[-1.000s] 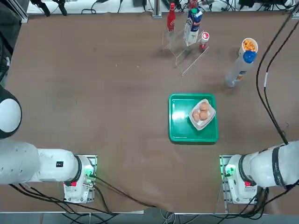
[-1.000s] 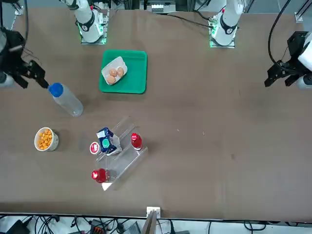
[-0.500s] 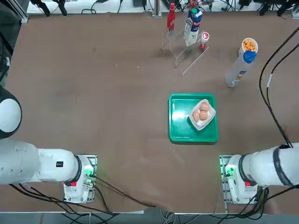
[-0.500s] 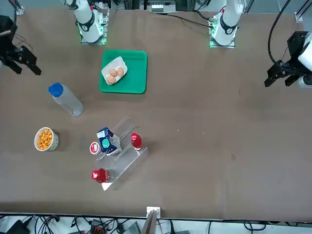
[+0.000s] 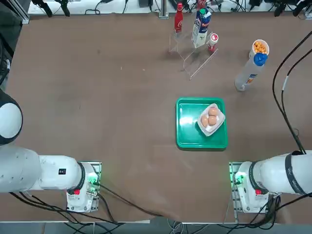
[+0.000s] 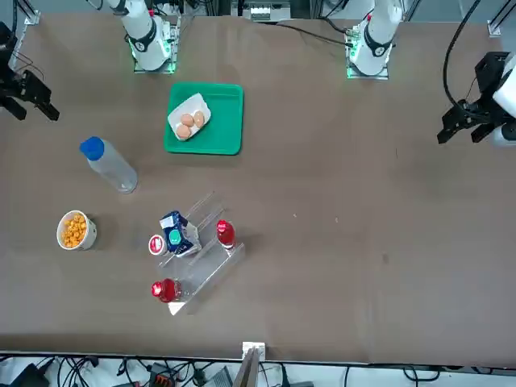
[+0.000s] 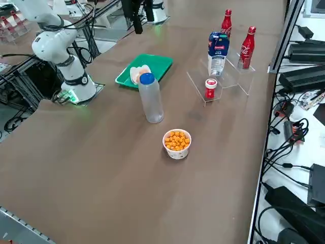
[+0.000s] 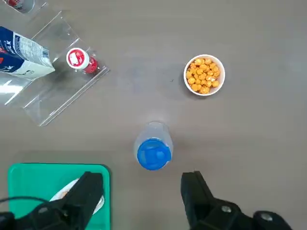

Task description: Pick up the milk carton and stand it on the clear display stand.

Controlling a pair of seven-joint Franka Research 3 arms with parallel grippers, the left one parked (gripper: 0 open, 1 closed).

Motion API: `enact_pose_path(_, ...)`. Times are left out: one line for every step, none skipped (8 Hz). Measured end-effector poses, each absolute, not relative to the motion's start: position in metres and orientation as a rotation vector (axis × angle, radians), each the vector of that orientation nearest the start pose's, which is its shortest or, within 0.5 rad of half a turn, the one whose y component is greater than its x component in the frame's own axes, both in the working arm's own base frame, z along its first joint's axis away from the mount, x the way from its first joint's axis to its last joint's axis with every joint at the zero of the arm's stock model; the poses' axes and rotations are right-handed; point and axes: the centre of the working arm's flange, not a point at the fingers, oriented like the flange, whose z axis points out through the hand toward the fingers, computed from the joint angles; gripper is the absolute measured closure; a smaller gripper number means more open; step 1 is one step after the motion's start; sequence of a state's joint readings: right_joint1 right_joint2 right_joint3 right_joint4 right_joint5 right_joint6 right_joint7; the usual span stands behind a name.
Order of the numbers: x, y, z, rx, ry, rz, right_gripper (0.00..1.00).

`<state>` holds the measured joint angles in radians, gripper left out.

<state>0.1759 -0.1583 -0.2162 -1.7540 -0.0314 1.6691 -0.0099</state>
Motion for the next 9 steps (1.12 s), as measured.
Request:
enact_pose_path(0.515,-0.030,0.627,-3.141,0.036,-0.107,0.00)
enact_pose_path(0.517,-0.028,0.624,-3.147,-0.014,-0.101,0.00)
enact_pose_path(0.518,-0.024,0.622,-3.154,-0.087,-0.094,0.00)
enact_pose_path(0.519,-0.022,0.620,-3.157,-0.129,-0.087,0.00)
enact_pose_path(0.521,-0.019,0.618,-3.149,-0.150,-0.082,0.00)
enact_pose_path(0.523,-0.013,0.616,-3.139,-0.164,-0.080,0.00)
enact_pose_path(0.527,-0.006,0.615,-3.135,-0.182,-0.079,0.00)
enact_pose_path(0.531,-0.001,0.615,-3.134,-0.195,-0.080,0.00)
enact_pose_path(0.533,0.001,0.615,-3.130,-0.198,-0.078,0.00)
